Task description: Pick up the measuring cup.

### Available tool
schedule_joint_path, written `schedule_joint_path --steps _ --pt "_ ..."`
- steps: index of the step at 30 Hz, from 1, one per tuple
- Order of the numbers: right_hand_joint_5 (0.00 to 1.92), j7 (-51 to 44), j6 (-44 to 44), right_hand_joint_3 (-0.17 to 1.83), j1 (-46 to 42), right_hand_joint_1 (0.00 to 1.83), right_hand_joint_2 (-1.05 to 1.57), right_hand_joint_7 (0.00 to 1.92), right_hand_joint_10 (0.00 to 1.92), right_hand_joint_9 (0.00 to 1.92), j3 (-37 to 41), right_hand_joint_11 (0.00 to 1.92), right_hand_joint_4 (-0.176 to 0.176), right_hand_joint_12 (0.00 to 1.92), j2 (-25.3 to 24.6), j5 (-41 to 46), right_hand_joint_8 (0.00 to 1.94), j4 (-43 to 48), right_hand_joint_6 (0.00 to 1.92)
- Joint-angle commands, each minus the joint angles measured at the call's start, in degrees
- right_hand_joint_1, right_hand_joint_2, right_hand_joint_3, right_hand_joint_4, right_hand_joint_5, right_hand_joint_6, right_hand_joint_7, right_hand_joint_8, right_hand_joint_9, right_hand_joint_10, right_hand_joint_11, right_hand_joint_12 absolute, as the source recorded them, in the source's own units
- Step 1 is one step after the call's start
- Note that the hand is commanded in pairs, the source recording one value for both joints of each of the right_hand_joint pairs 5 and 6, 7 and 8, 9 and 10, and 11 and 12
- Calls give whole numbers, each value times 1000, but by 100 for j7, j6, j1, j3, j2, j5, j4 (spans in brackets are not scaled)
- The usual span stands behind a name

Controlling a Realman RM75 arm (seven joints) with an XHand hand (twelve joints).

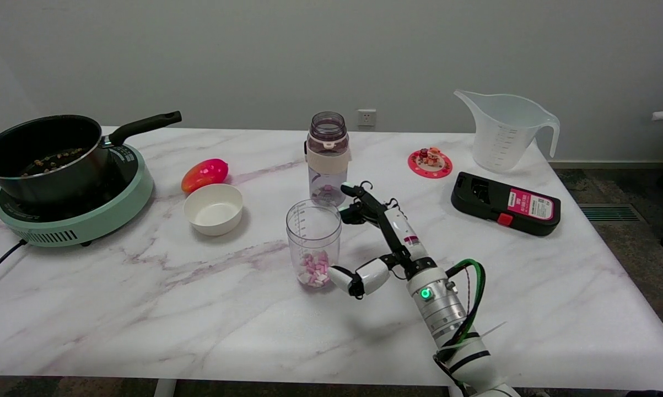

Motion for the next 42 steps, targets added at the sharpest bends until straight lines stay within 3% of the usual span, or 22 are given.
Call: schedule_joint_path --steps 1,10,20,29,42 --pt "313 76 -96 1313 270 1166 -169 648 678 678 -227 605 0 605 -222 43 648 -19 313" --pt "278 530 -399 1366 311 1160 -311 622 663 663 -164 602 0 602 -237 115 622 -98 278" --pt "190 909 -729 759 409 1064 -517 579 623 623 -124 588 0 588 -237 202 579 -164 190" --pt "168 1136 -788 699 599 1079 -489 554 608 608 -172 570 0 570 -237 178 554 -316 168" --pt "175 1263 -806 860 750 1139 -408 550 597 597 -235 544 0 544 -302 154 550 -432 175"
